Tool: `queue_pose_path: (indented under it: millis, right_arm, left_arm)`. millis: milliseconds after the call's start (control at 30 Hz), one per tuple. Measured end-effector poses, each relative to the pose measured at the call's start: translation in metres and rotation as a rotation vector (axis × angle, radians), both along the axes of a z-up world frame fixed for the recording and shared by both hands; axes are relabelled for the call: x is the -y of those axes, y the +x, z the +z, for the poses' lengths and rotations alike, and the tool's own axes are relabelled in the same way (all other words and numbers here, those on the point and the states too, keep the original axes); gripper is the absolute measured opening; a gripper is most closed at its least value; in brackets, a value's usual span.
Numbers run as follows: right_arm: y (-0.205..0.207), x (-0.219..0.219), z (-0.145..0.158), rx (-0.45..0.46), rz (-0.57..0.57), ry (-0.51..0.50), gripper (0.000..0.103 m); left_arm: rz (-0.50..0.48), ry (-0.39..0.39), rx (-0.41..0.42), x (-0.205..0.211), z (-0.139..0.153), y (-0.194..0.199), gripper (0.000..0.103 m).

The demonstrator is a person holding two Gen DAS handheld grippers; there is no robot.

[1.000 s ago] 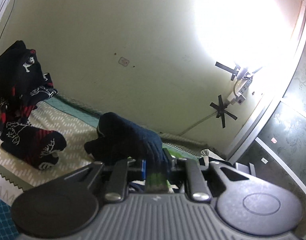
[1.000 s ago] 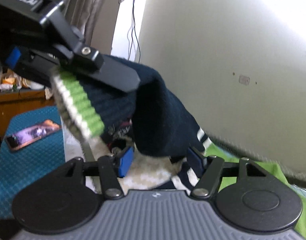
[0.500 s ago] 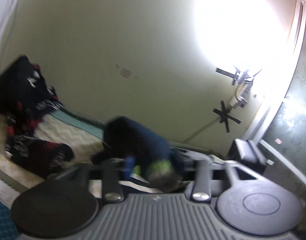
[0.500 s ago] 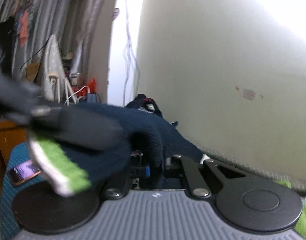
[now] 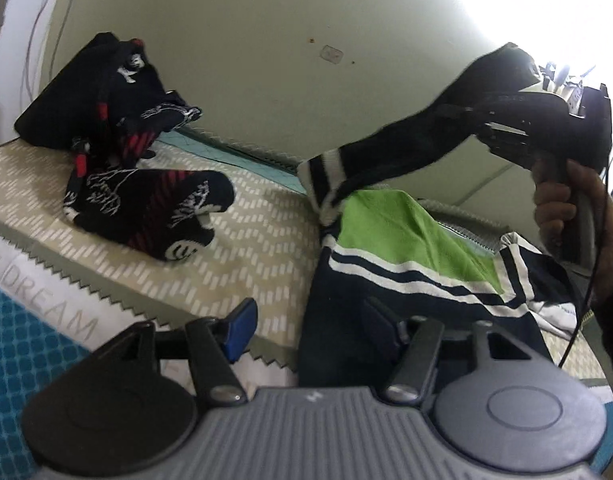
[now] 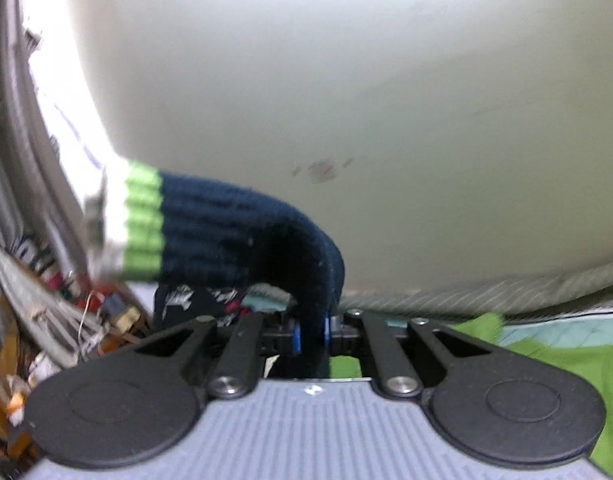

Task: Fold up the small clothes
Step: 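Lower the sleeve onto the sweater's green body with the right gripper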

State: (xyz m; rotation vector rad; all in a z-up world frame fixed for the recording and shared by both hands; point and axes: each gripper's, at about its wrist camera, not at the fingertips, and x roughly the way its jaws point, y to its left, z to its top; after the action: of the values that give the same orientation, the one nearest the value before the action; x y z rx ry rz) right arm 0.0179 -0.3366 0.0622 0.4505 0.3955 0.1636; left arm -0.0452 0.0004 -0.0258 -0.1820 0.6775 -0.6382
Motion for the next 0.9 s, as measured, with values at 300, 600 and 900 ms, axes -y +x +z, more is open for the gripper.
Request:
queue_pose_path:
  millis: [300,600,900]
  right_arm:
    - [-0.033,0.068,-0.054,-0.077,-0.136,0.083,0.002]
    - [-0.041,0.087,-0.099,-0.092,-0.145,0.202,0.002]
    - [-0.055,0.089,-0.083,0.085,-0.087,0.221,0.002]
  left_arm:
    - [-0.065,0.049,0.043,0.064,0.015,0.048,0.085]
    - [-0.050,0.100,-0.137,0.170,-0.025,0.172,0.081]
    - [0.008,0.050,0.126,0.158,0.005,0.139,0.015]
